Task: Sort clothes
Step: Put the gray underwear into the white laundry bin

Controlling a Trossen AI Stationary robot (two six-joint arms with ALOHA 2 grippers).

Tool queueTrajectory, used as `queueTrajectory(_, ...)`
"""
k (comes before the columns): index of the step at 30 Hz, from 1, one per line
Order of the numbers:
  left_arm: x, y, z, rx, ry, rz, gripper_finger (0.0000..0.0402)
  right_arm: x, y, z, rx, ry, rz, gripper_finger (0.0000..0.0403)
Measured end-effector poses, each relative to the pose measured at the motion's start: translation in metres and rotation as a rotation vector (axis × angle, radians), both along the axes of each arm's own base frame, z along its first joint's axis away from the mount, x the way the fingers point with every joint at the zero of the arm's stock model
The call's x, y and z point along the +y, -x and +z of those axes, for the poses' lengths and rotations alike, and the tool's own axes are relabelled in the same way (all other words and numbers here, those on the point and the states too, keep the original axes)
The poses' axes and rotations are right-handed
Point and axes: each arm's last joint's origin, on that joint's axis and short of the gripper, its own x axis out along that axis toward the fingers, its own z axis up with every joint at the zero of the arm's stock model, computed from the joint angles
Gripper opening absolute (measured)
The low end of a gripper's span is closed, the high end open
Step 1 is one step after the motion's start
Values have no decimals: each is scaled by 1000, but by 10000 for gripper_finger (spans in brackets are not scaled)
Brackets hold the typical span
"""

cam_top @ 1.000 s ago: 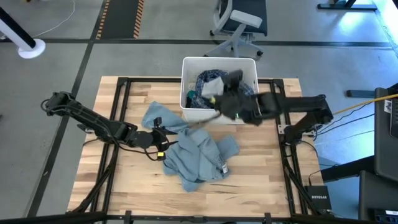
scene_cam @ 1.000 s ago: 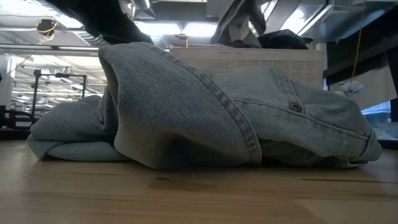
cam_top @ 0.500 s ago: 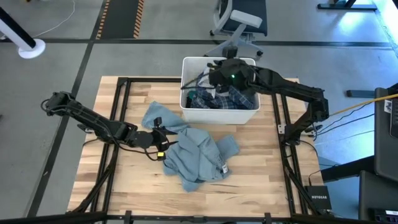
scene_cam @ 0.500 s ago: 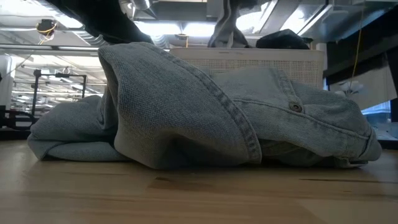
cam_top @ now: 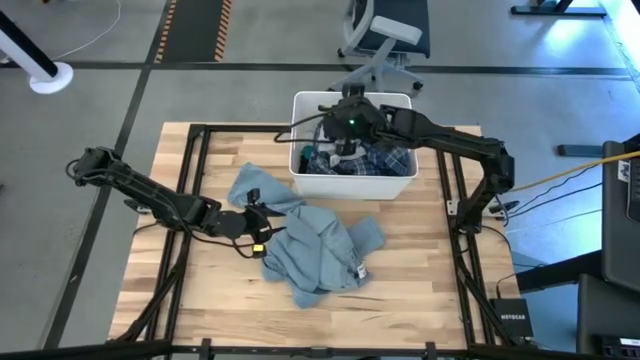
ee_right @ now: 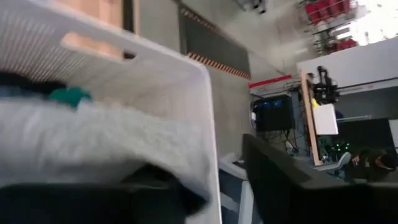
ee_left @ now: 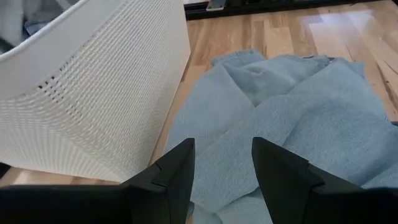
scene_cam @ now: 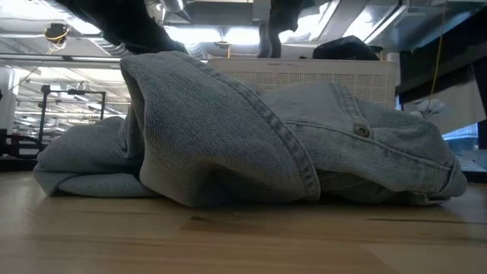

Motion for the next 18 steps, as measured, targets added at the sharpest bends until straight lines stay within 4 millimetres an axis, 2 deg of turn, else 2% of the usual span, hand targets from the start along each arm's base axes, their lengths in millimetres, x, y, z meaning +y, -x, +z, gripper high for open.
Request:
queueTrajectory(4, 0, 0, -1, 10, -1, 1, 155, 2, 6, 6, 41, -7, 3, 198)
queueTrajectory(7, 0, 1, -2, 18, -4, 1, 155, 5, 16, 18, 78, -17, 4, 217)
queueTrajectory(12, 0, 1, -2, 22, -4, 2, 155, 23, 32, 42, 107, -42, 32, 225)
queueTrajectory(18, 0, 1, -2, 19, 2, 5, 155, 50, 38, 61, 90, -6, 68, 225)
